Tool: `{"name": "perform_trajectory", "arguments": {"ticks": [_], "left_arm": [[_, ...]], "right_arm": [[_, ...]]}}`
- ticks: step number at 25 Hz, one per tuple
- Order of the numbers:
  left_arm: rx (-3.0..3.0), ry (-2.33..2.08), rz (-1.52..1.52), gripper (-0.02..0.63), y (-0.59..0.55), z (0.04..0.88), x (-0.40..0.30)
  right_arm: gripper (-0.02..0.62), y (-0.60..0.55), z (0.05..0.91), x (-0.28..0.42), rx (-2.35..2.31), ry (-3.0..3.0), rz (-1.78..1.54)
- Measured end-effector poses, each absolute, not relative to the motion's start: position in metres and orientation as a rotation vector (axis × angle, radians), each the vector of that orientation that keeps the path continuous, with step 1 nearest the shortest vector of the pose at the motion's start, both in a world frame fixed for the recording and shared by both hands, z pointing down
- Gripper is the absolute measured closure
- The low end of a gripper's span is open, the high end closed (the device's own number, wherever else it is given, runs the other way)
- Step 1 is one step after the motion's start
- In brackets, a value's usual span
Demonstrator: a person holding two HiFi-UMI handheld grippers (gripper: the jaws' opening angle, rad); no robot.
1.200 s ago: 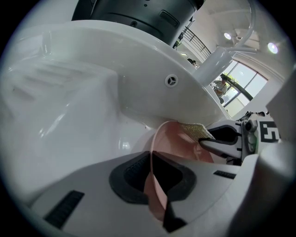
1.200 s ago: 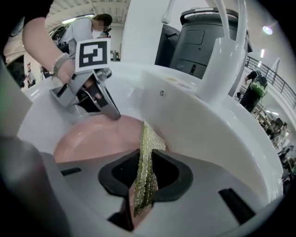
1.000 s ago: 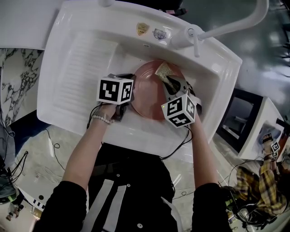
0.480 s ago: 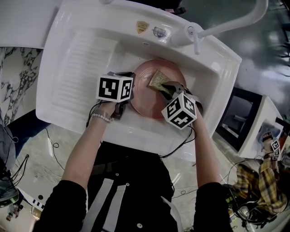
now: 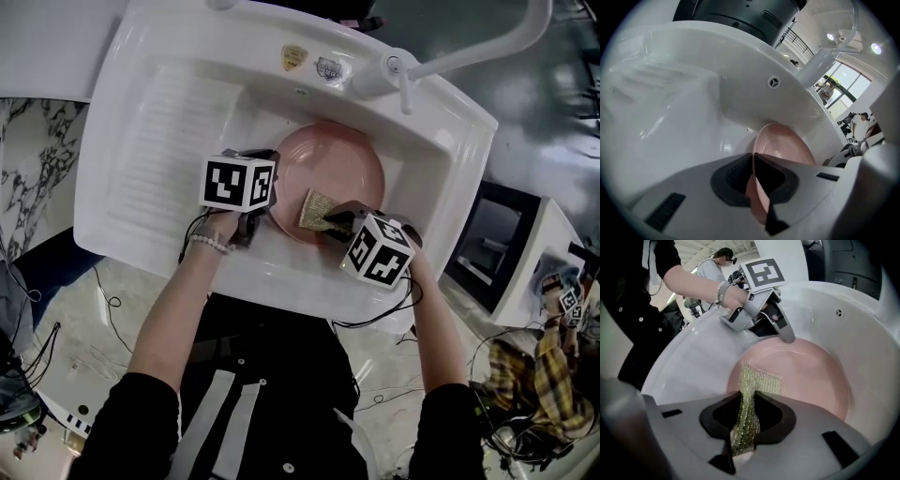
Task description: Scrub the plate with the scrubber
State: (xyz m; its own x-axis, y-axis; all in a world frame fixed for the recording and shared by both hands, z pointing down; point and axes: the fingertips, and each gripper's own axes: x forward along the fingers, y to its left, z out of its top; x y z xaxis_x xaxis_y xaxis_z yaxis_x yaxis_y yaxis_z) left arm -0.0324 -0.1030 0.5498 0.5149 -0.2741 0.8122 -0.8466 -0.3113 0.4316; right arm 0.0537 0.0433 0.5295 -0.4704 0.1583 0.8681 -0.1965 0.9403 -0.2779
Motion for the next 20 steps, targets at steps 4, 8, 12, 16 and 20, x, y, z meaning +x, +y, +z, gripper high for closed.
{"name": "perform_trajectory", "arguments": {"ticks": [4,8,12,16,20], "left_arm": [[1.843,-0.93,0.783,0.591,-0.103,0.55,-0.032],[1.842,-0.931,0.783,0.591,-0.103,0.55,-0.032],[1.842,-0.931,0.783,0.591,-0.103,0.55,-0.032],[1.846,-0.927,0.779,0.591,-0.104,0.549,-0.031],[1.848,-0.926,0.78,0.591,-0.104,0.549,-0.031]], "right_arm": [[0.517,0.064,0.523,0.048,-0.064,-2.036,0.477],[0.518,0.077,0.518,0.042,-0.13,-2.046,0.509],[0.518,0.081,0.509,0.041,-0.174,-2.042,0.492],[0.518,0.067,0.487,0.037,-0.171,-2.074,0.385],[0.518,0.03,0.488,0.042,-0.084,-2.049,0.089]]}}
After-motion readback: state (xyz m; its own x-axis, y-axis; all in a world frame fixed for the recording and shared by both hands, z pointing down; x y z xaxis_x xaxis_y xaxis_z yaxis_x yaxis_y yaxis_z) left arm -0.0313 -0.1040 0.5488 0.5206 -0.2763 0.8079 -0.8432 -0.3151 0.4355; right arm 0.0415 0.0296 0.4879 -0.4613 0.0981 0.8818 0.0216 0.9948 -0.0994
